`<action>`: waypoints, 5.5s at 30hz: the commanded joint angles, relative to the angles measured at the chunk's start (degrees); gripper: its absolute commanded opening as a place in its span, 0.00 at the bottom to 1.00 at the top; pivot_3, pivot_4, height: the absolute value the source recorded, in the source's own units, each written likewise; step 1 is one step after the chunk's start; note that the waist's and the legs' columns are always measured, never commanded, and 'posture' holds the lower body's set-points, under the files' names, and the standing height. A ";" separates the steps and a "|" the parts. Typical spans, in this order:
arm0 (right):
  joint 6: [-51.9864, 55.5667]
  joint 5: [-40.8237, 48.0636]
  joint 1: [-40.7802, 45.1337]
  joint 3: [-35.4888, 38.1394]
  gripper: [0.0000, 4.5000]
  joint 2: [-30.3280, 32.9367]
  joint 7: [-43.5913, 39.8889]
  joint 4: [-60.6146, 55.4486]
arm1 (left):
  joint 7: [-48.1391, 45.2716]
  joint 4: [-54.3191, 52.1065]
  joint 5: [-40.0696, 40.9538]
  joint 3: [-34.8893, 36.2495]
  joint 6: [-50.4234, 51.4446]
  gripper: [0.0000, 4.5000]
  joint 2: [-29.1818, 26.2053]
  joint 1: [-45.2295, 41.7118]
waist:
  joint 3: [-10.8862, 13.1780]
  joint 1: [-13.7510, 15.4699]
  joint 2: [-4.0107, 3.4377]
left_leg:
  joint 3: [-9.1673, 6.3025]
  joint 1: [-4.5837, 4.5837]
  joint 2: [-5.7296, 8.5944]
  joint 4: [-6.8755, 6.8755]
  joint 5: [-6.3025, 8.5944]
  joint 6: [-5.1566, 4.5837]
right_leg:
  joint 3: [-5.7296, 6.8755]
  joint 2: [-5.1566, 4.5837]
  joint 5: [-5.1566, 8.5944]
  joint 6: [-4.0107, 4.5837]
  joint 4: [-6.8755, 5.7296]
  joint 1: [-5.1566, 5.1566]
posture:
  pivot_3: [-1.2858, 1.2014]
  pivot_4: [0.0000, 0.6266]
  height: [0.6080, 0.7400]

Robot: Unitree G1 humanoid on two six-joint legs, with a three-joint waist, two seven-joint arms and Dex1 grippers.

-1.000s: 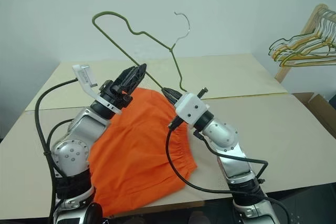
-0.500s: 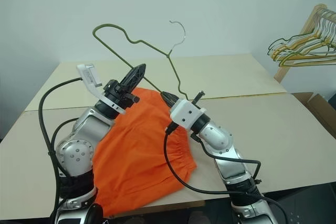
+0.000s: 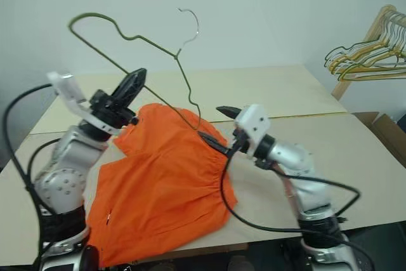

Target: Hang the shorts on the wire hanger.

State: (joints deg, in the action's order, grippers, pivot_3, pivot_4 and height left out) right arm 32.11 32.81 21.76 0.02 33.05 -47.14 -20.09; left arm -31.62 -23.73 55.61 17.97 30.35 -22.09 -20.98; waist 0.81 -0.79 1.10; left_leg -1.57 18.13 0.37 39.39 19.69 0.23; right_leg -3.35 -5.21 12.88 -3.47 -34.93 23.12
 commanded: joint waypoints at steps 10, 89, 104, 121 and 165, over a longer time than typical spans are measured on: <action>20.26 14.92 14.61 -3.36 0.95 8.90 -26.99 17.25 | -20.27 2.01 18.96 6.06 3.28 0.00 -7.29 0.75 | 0.02 -0.12 0.04 | 0.04 -0.16 -0.15 0.12 0.07 -0.12 | 0.02 0.14 0.04 0.07 -0.03 -0.15 | 0.54 0.00 1.00; 19.52 10.77 17.66 -6.24 0.58 2.12 -32.94 19.27 | -24.14 1.50 12.01 -0.89 -1.70 0.00 -2.26 1.40 | 0.02 0.00 0.05 | -0.05 0.16 -0.11 0.36 0.08 -0.08 | 0.11 0.05 0.00 -0.01 -0.03 0.06 | 0.53 0.00 1.00; 22.47 10.56 18.83 -8.98 0.50 -1.45 -30.96 21.15 | -24.56 1.51 11.84 -1.27 -2.04 0.00 -1.74 0.81 | 0.02 0.06 0.05 | -0.07 0.16 -0.10 0.36 0.05 -0.01 | 0.12 0.03 -0.01 -0.02 -0.03 0.07 | 0.53 0.00 1.00; 21.98 12.92 17.55 -3.67 0.00 -2.69 -26.90 19.62 | -23.24 5.04 3.51 -5.62 -1.53 0.46 -3.85 3.97 | 0.02 -0.07 0.05 | -0.06 0.16 -0.09 0.36 0.05 -0.01 | 0.12 0.03 -0.01 -0.02 -0.03 0.08 | 0.52 0.00 1.00; 45.44 11.86 -8.13 -7.13 0.00 34.96 -32.09 26.25 | -29.31 -6.50 -21.76 -15.39 -5.93 0.99 -24.34 18.04 | 0.34 -0.69 -0.20 | 0.28 -0.18 -0.20 0.40 0.47 -0.75 | -0.13 0.15 0.13 -0.15 0.12 -0.60 | 0.52 0.00 1.00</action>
State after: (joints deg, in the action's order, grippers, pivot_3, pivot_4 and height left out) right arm 76.75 43.98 12.51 -7.97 67.81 -79.05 7.07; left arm -61.45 -28.54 33.91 1.31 24.36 -45.91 -2.99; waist 1.15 -1.48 0.90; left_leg -1.29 17.96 0.17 39.79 20.16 -0.52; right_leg -3.48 -5.06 13.00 -3.62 -34.83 22.52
